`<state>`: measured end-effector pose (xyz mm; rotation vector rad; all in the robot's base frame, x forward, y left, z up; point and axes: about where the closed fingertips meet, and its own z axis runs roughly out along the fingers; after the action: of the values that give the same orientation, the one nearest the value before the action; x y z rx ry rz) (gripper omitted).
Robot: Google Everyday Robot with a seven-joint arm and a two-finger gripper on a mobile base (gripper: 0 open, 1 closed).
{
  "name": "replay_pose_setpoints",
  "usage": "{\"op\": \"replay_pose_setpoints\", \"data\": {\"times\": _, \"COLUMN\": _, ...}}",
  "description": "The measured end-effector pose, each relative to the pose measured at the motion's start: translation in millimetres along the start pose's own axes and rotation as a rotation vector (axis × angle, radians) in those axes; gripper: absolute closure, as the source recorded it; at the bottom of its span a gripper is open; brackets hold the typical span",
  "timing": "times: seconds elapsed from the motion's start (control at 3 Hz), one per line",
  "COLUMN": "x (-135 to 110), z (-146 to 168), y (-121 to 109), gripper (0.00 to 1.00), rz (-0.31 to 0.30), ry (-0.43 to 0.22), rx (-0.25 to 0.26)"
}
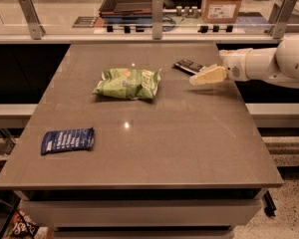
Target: Pick rxbar chocolate
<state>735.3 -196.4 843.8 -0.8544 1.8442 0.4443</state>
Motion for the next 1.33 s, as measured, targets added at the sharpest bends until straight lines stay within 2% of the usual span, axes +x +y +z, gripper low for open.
{"op": "replay_pose_setpoints", "data": {"times": 0.67, "x": 0.6, "z": 26.0, "y": 1.9, "gripper": 0.00, "rz": 0.005, "ry": -0.047, "rx": -0.021}}
{"op": "replay_pose_setpoints", "data": {"times": 1.33, "x": 7.1, "z": 47.8, "y": 2.4, "gripper": 0.00, "rz": 0.019, "ry": -0.076, "rx": -0.019}}
